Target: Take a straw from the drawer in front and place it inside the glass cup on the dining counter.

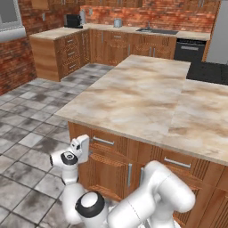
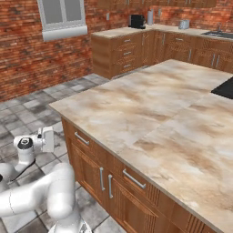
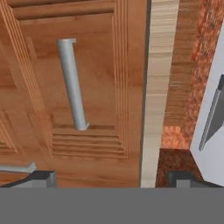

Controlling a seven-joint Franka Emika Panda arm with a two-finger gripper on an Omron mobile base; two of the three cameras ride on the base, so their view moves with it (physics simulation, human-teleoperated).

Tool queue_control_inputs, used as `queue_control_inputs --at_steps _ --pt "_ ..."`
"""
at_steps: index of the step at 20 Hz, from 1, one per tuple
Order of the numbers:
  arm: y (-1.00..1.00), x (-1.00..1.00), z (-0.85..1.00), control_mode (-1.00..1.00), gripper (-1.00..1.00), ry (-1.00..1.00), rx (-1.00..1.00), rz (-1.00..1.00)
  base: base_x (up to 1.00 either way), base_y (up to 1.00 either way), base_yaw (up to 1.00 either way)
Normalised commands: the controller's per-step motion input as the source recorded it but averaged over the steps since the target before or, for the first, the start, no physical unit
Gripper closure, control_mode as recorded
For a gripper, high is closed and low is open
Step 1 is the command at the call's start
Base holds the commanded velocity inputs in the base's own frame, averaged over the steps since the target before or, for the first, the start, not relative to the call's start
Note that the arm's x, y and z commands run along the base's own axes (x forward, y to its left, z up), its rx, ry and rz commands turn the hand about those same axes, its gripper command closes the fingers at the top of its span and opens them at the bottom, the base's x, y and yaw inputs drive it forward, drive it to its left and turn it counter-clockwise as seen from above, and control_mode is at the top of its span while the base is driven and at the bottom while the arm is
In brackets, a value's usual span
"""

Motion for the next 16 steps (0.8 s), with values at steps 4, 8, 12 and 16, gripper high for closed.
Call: queue_control_inputs --at_steps 4,8,12,16 --pt "0.0 0.33 -0.32 -1.0 -1.0 0.0 0.0 0.0 0.0 0.0 0.0" --pt "0.0 0.3 -0.3 -1.0 -1.0 0.0 0.0 0.0 0.0 0.0 0.0" --pt "0.0 0.29 -0.23 -1.0 -1.0 0.0 0.0 0.0 0.0 0.0 0.0" --pt "-0.03 0.3 -0.2 -1.0 -1.0 0.0 0.0 0.0 0.0 0.0 0.0"
